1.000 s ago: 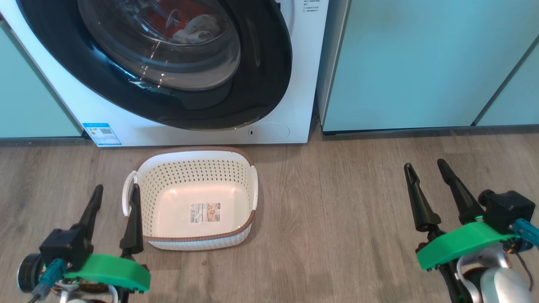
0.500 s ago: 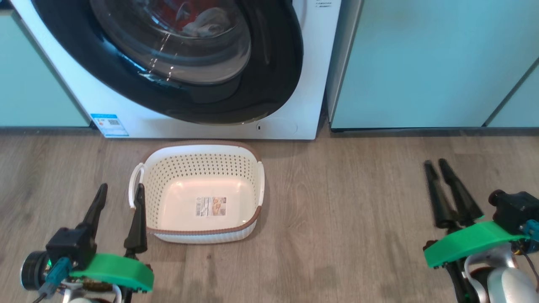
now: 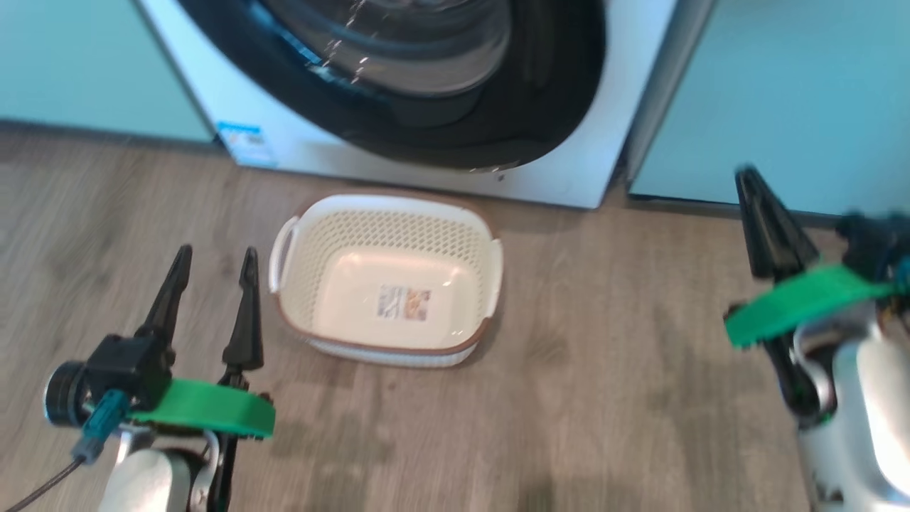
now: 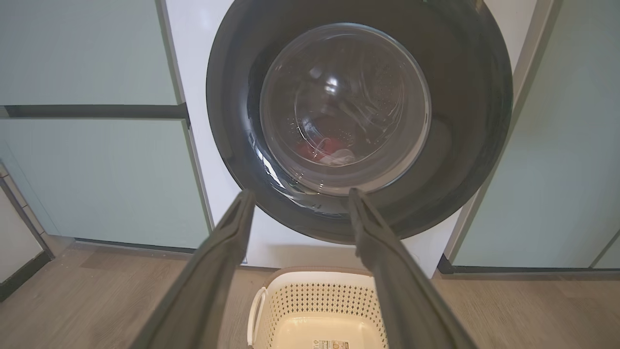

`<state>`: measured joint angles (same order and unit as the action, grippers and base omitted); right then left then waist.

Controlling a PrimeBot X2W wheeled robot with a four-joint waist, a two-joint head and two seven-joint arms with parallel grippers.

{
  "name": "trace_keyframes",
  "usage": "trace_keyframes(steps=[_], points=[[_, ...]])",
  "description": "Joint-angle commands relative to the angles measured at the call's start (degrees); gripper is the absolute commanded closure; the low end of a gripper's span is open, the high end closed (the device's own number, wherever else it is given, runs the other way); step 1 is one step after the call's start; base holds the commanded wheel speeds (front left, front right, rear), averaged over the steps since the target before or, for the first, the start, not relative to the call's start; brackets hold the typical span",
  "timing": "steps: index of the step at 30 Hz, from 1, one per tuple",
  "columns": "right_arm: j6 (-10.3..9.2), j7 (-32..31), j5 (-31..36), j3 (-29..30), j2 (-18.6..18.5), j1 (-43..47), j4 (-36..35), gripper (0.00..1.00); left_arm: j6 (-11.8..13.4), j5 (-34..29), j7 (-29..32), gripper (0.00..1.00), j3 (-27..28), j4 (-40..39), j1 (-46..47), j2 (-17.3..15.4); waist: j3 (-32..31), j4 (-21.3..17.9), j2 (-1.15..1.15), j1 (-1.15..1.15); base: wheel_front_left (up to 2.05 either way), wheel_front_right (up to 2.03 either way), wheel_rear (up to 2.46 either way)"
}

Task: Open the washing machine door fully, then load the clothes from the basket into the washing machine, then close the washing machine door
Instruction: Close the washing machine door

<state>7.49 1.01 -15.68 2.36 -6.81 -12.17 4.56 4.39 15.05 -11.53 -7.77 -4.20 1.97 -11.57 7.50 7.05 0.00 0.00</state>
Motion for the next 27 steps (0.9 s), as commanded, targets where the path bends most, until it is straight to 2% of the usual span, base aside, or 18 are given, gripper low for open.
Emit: trace_keyframes(steps=[1, 13, 27], points=[[0.00, 0.40, -0.22, -2.53, -1.60, -4.86, -0.65, 1.00, 0.46, -0.42, -0.84, 0.00, 1.57, -1.56, 3.58, -0.20, 2.61, 3.00, 0.00, 0.00, 0.00, 0.00, 0.00], [0.00, 2.27, -3.57, -11.31, -5.00, -27.90, 15.87, 1.00, -0.09, 0.10, -2.93, 0.00, 0.65, -0.35, 6.31, 2.05, 7.99, 10.24, 0.00, 0.00, 0.00, 0.00, 0.00], [0.00, 5.47, -5.77, -14.16, -6.73, -40.63, 28.26, 1.00, -0.74, -0.41, -3.44, 0.00, 1.02, 0.16, 8.94, 3.85, 11.71, 11.68, 0.00, 0.00, 0.00, 0.00, 0.00]])
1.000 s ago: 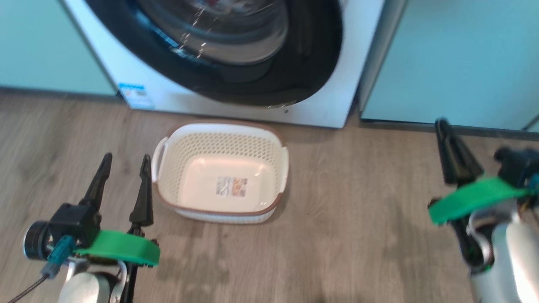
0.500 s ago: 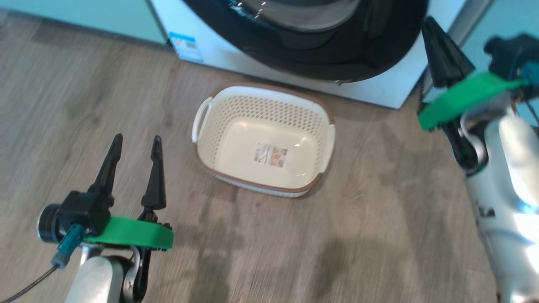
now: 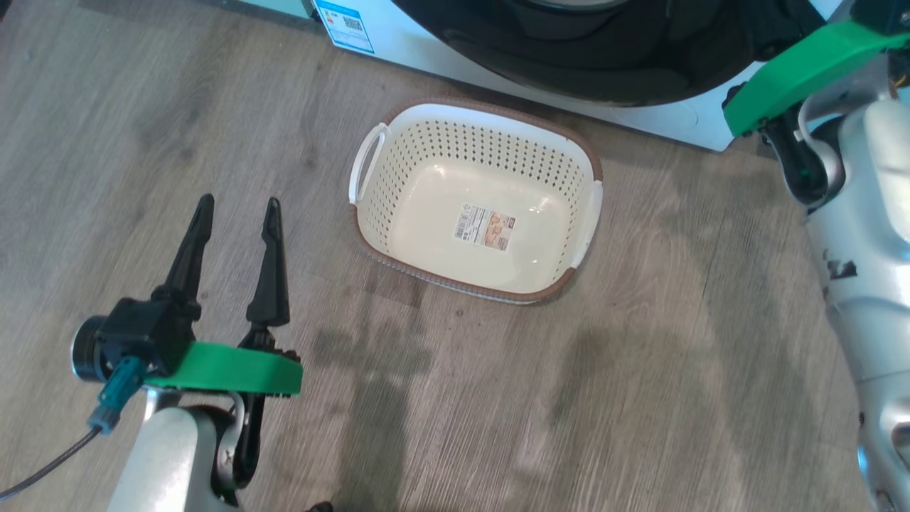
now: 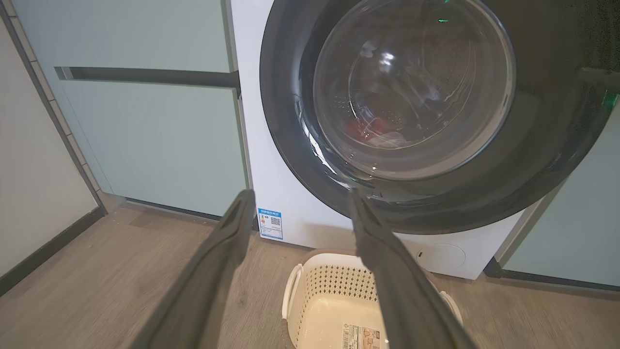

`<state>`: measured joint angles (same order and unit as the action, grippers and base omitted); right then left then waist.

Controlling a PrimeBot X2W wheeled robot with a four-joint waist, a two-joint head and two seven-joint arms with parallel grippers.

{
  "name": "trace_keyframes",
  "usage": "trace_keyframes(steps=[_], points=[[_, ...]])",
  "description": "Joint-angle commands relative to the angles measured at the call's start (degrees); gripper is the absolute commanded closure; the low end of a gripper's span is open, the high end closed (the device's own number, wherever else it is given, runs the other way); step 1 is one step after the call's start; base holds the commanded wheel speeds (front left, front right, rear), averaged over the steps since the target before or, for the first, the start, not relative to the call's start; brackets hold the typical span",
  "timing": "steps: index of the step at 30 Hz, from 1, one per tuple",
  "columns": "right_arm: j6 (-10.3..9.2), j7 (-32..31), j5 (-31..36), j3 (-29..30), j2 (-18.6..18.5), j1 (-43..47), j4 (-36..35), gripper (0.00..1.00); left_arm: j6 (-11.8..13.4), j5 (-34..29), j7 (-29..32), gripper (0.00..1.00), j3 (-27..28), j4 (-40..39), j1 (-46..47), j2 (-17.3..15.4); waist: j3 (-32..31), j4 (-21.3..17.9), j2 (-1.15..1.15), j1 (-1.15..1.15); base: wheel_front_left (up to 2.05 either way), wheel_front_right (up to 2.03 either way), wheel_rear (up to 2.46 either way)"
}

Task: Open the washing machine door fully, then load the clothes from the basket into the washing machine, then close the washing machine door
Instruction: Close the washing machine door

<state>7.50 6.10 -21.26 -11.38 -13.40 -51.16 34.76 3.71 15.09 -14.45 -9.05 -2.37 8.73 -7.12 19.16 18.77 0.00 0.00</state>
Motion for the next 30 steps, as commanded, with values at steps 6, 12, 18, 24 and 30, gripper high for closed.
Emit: trace_keyframes(steps=[6, 12, 18, 24, 30], points=[[-0.01, 1.34, -0.92, -0.87, -1.12, -5.49, 1.82, 1.00, -0.65, -1.03, -0.53, 0.00, 2.91, -2.16, 2.94, 0.31, 1.47, 0.01, 0.00, 0.00, 0.00, 0.00, 0.00], [-0.01, 1.95, -1.31, -0.39, -2.20, -10.41, 6.57, 1.00, -1.60, -1.56, -0.54, 0.00, 3.39, -2.30, 3.68, 1.28, 3.10, 0.07, 0.00, 0.00, 0.00, 0.00, 0.00], [-0.01, 3.36, -1.24, 0.73, -1.92, -15.44, 11.90, 1.00, -2.44, -2.28, -0.54, 0.00, 4.34, -2.57, 4.63, 1.99, 4.71, -0.12, 0.00, 0.00, 0.00, 0.00, 0.00], [-0.01, 4.77, -0.83, 1.44, -1.53, -19.35, 16.26, 1.00, -3.19, -2.95, -0.54, 0.00, 4.66, -2.46, 5.12, 2.82, 6.13, -0.34, 0.00, 0.00, 0.00, 0.00, 0.00], [-0.01, 6.05, -0.48, 0.51, -1.18, -20.82, 19.08, 1.00, -3.65, -3.52, -0.54, 0.00, 4.97, -1.99, 5.25, 3.43, 6.59, -0.29, 0.00, 0.00, 0.00, 0.00, 0.00]])
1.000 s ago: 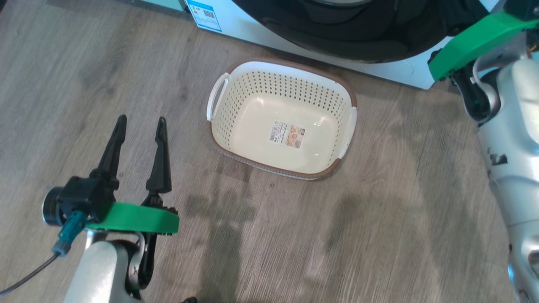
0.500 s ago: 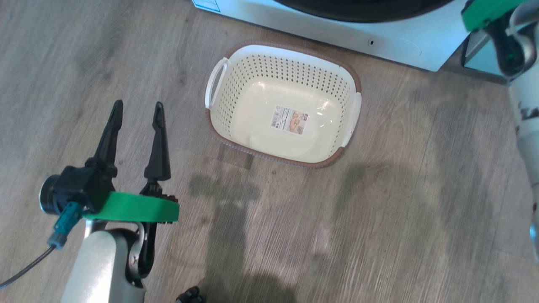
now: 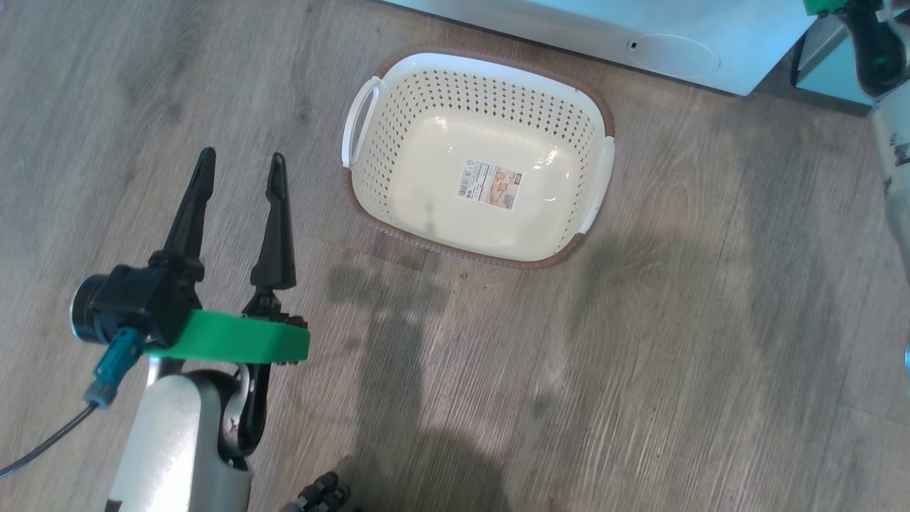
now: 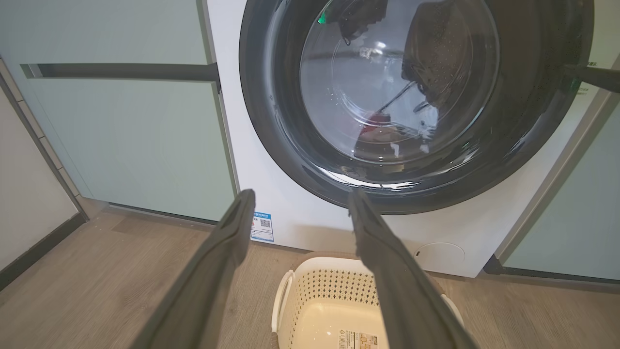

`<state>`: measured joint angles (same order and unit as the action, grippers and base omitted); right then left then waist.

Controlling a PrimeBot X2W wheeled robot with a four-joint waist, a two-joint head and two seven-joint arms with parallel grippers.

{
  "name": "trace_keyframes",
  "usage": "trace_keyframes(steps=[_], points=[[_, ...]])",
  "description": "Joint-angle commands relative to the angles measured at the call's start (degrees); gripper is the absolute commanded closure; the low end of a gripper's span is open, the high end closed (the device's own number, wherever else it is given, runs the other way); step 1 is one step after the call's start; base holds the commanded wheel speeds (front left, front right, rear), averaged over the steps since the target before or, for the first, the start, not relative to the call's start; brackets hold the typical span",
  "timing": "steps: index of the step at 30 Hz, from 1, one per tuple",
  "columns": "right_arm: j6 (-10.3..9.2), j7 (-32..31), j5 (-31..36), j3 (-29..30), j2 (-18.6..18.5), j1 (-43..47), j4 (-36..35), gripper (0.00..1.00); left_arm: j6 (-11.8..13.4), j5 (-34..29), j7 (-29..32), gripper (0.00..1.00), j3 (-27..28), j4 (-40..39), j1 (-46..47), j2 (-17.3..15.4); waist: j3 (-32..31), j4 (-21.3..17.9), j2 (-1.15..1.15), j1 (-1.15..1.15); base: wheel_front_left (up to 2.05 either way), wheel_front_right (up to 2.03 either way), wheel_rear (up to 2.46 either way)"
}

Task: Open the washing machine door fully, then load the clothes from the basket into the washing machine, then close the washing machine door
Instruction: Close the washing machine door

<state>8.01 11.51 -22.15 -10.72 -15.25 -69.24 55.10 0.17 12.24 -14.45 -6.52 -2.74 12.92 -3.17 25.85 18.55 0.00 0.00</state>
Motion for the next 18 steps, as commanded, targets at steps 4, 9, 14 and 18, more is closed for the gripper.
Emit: trace_keyframes(steps=[4, 9, 14, 18], points=[[-0.53, 1.72, -0.18, -1.79, 1.71, -1.16, -1.07, 1.00, -0.35, -1.46, -0.54, 0.00, 2.61, -0.75, 0.57, -0.34, -1.36, -0.74, 0.00, 0.00, 0.00, 0.00, 0.00], [-0.53, 2.64, -1.49, -3.71, 2.87, 2.77, -2.54, 1.00, -0.64, -2.13, -0.54, 0.00, 3.00, 0.29, -0.16, -0.30, -3.74, -2.04, 0.00, 0.00, 0.00, 0.00, 0.00], [-0.53, 3.31, -4.18, -4.58, 4.43, 10.87, -7.21, 1.00, -1.03, -2.70, -0.54, 0.00, 3.55, 1.44, -1.79, -0.89, -7.50, -4.78, 0.00, 0.00, 0.00, 0.00, 0.00], [-0.53, 3.45, -4.20, -2.96, 5.19, 18.29, -13.34, 0.00, -1.15, -2.79, -0.54, 0.00, 3.77, 2.00, -2.73, -1.45, -10.05, -7.11, 0.00, 0.00, 0.00, 0.00, 0.00]])
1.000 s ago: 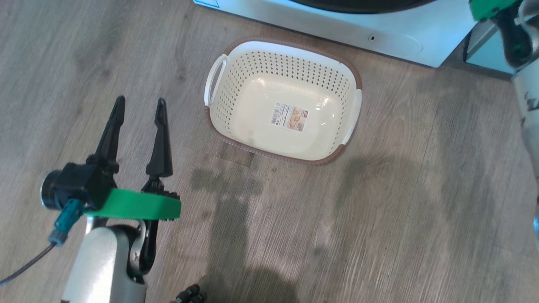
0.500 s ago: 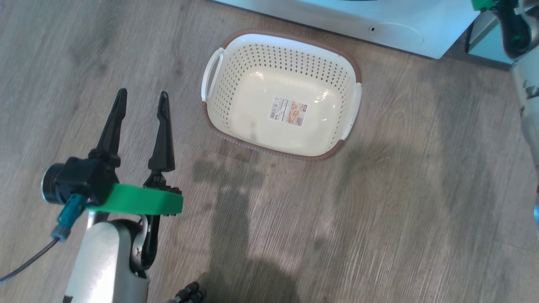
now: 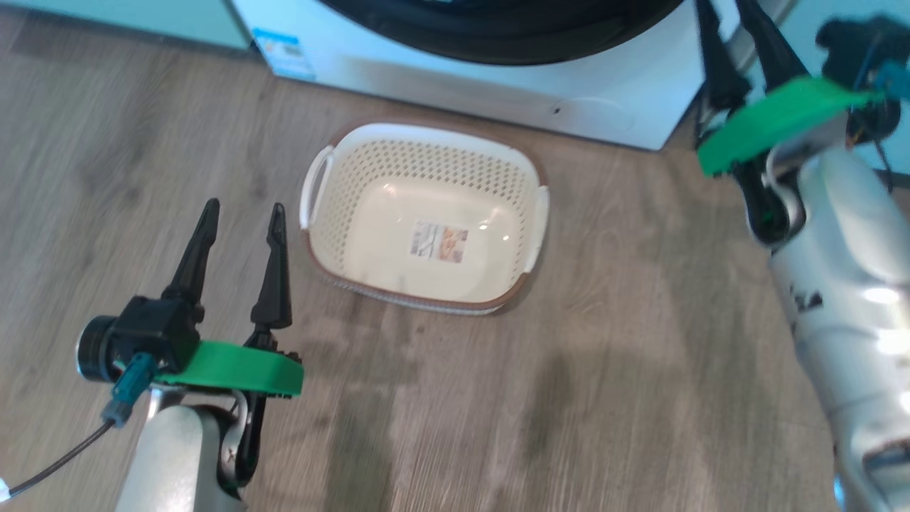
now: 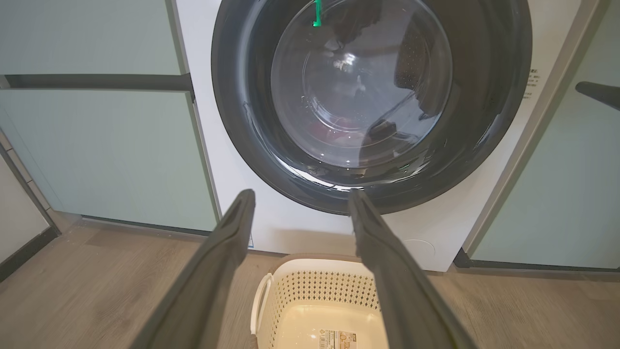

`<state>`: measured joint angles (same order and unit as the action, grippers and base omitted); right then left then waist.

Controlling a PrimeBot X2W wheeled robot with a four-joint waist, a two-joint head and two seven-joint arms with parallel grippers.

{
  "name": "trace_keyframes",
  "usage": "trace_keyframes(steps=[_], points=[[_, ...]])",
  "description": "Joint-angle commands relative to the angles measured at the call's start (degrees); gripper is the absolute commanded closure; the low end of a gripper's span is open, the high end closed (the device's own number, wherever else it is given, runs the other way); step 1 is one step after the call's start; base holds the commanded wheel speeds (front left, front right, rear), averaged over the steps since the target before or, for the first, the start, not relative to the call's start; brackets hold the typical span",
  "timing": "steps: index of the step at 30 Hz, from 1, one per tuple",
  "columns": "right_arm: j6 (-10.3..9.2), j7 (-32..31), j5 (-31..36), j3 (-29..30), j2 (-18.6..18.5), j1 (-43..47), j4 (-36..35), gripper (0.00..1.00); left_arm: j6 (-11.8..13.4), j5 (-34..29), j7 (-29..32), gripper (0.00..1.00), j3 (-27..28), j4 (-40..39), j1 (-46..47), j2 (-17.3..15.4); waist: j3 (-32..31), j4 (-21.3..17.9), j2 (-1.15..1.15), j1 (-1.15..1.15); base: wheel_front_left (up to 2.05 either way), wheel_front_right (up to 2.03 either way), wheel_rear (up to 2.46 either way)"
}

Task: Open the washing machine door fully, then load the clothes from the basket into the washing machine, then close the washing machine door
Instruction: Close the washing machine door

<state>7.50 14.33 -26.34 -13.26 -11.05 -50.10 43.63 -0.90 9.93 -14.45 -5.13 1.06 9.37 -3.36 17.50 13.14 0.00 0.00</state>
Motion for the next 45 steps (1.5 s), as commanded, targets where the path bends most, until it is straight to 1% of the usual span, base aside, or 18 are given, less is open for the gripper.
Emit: trace_keyframes(steps=[1, 5, 14, 21, 28, 32, 45], points=[[-0.01, 0.64, 0.39, 0.22, 1.22, 1.16, -3.64, 0.00, -0.03, -0.63, -0.54, 0.00, 2.40, -1.75, 0.58, -1.51, -2.21, -2.29, 0.00, 0.00, 0.00, 0.00, 0.00], [-0.01, 0.65, 2.10, 2.90, 2.44, 8.52, -9.98, 0.00, 0.05, -0.63, 0.05, 0.00, 2.53, -1.82, -0.24, -2.27, -3.88, -4.50, 0.00, 0.00, 0.00, 0.00, 0.00], [-0.01, 0.37, 6.23, 6.94, 4.31, 22.46, -20.84, 0.00, 0.48, -0.53, 2.11, 0.00, 2.62, -2.53, -3.00, -3.54, -8.07, -8.69, 0.00, 0.00, 0.00, 0.00, 0.00], [-0.01, -3.15, 8.88, 9.11, 5.42, 31.97, -30.08, 0.00, 0.77, -0.65, 3.51, 0.00, 2.81, -3.73, -5.82, -4.88, -10.28, -11.32, 0.00, 0.00, 0.00, 0.00, 0.00], [-0.01, -7.49, 10.55, 11.16, 7.29, 40.84, -38.58, 0.00, 1.34, -0.19, 4.45, 0.00, 2.75, -4.88, -8.28, -5.10, -12.75, -12.36, 0.00, 0.00, 0.00, 0.00, 0.00], [-0.01, -9.24, 11.14, 11.39, 7.70, 44.07, -41.48, 0.00, 1.71, -0.02, 4.80, 0.00, 2.63, -5.12, -9.72, -5.08, -13.98, -12.55, 0.00, 0.00, 0.00, 0.00, 0.00], [-0.01, -12.03, 11.98, 13.00, 8.11, 49.75, -47.26, 0.00, 2.17, 0.24, 6.16, 0.00, 2.11, -5.72, -12.05, -5.72, -16.25, -13.40, 0.00, 0.00, 0.00, 0.00, 0.00]])
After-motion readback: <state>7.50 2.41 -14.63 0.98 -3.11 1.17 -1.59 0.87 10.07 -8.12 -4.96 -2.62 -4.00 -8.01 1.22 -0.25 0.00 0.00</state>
